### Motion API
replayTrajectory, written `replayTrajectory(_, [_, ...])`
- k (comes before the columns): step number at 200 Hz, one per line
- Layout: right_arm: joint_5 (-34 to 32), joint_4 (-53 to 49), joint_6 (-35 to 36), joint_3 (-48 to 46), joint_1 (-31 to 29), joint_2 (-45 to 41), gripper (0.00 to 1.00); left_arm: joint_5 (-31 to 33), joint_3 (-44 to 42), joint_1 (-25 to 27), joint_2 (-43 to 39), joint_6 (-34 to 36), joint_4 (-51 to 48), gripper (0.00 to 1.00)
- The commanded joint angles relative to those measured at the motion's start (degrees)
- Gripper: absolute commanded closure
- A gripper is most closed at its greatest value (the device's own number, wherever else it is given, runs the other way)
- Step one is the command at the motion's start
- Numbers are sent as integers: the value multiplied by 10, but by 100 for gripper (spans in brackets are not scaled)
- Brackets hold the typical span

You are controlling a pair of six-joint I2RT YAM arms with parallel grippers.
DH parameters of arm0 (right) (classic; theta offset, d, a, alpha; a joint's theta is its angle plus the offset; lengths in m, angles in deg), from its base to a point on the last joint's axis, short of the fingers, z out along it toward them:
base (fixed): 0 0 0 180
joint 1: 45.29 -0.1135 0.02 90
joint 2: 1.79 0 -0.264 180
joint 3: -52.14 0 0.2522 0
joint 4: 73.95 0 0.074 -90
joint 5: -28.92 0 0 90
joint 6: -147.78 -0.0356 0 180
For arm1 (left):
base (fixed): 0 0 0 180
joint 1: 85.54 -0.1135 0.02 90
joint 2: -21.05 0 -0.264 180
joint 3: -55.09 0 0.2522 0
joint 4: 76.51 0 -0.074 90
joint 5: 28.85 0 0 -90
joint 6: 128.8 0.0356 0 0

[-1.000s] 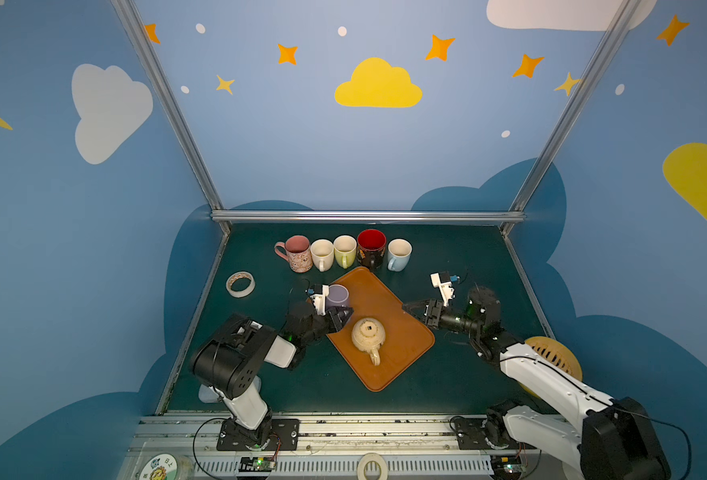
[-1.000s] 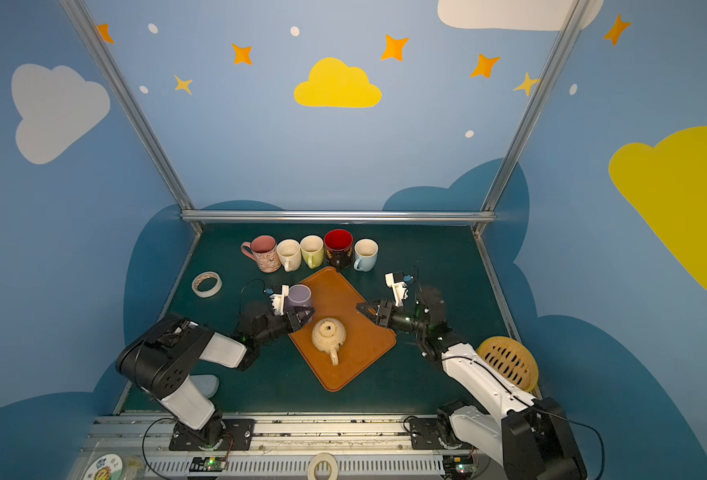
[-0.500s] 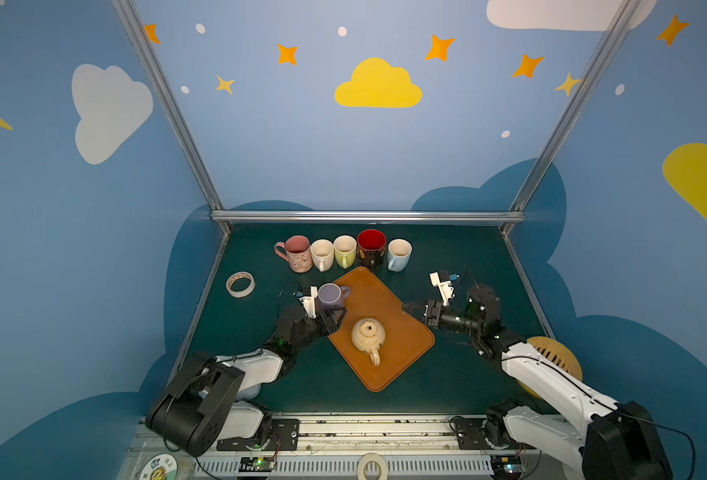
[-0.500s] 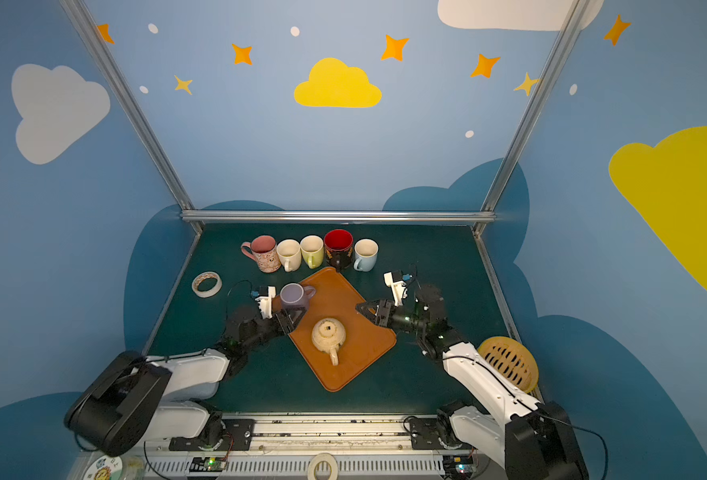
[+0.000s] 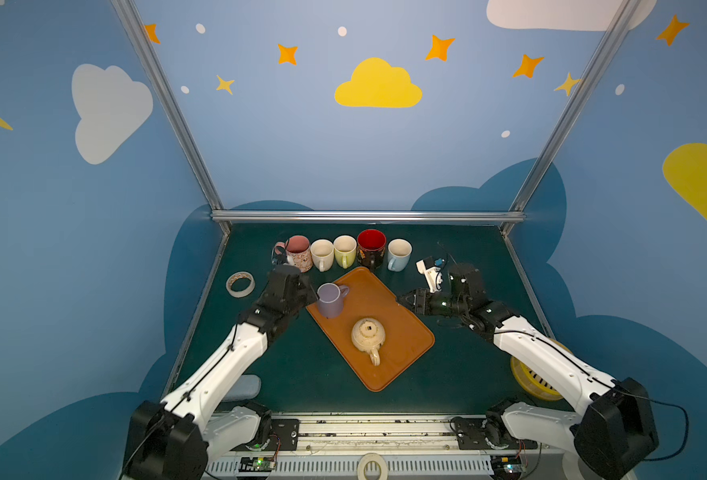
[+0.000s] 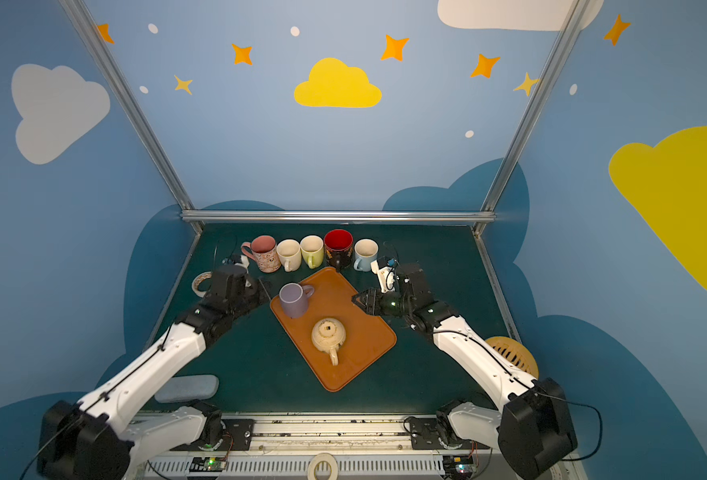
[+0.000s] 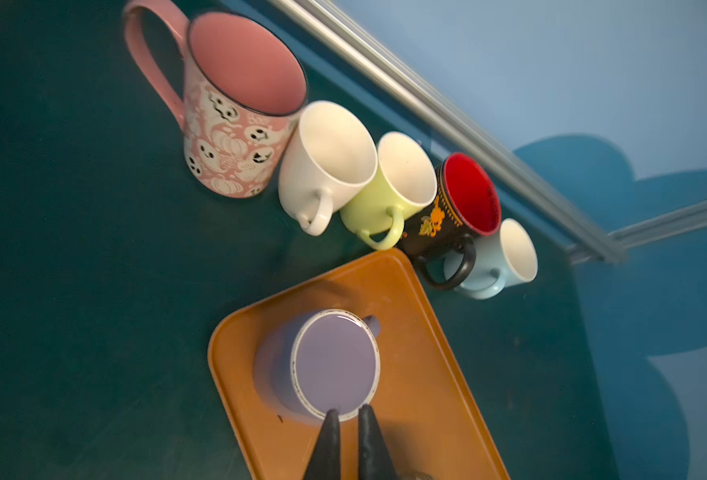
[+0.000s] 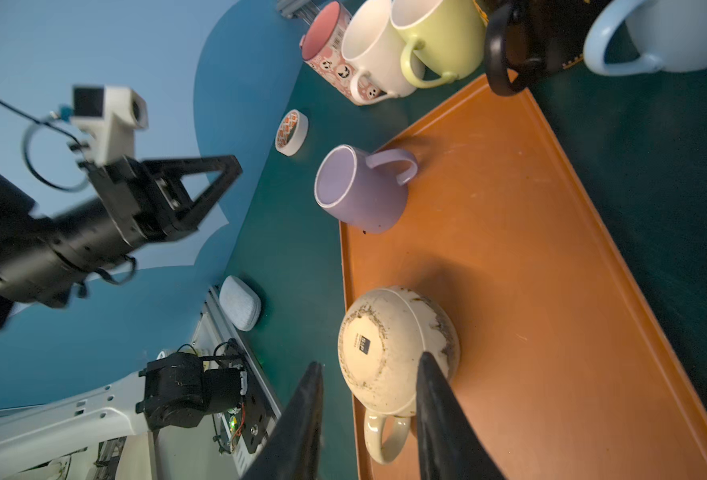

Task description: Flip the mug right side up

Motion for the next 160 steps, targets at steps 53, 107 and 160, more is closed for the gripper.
replayTrajectory(53, [-120,-51,4,-42,-1,-105,68,-1,448,60,358,154,-432,96])
replayTrajectory(107, [-137,-50,-14,-98,14,-184,68,36,599,61,511,168,-485,96])
replayTrajectory(160, [-116,-50,-13,-114,17,-197,68,47,712,65,619,174,-532,96])
